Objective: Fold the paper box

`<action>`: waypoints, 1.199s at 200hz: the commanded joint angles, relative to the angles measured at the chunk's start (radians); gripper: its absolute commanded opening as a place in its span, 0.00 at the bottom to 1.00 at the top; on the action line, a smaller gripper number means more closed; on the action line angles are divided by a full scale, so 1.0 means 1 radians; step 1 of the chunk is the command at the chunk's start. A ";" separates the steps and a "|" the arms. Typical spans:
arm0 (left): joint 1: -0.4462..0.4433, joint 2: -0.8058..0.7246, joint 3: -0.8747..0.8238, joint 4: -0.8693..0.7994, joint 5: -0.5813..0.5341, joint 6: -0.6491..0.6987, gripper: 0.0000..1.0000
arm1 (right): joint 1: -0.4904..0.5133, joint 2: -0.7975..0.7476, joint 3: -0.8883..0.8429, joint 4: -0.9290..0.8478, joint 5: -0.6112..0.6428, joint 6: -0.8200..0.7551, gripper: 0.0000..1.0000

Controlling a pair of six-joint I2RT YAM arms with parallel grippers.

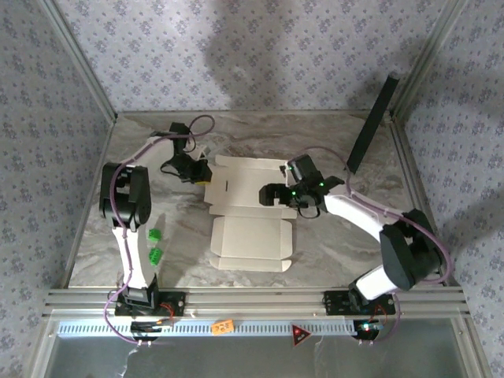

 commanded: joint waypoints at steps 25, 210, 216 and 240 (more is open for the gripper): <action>0.006 -0.009 -0.012 -0.005 -0.063 -0.014 0.26 | 0.007 0.171 0.152 0.033 -0.146 0.026 0.96; 0.021 -0.063 -0.193 0.271 -0.009 -0.179 0.09 | 0.062 0.295 0.190 0.056 -0.194 0.045 0.94; 0.022 -0.075 -0.207 0.281 -0.021 -0.186 0.08 | 0.063 0.295 0.192 0.055 -0.192 0.045 0.94; 0.041 -0.113 -0.265 0.332 -0.046 -0.226 0.07 | 0.063 0.302 0.210 0.043 -0.185 0.053 0.94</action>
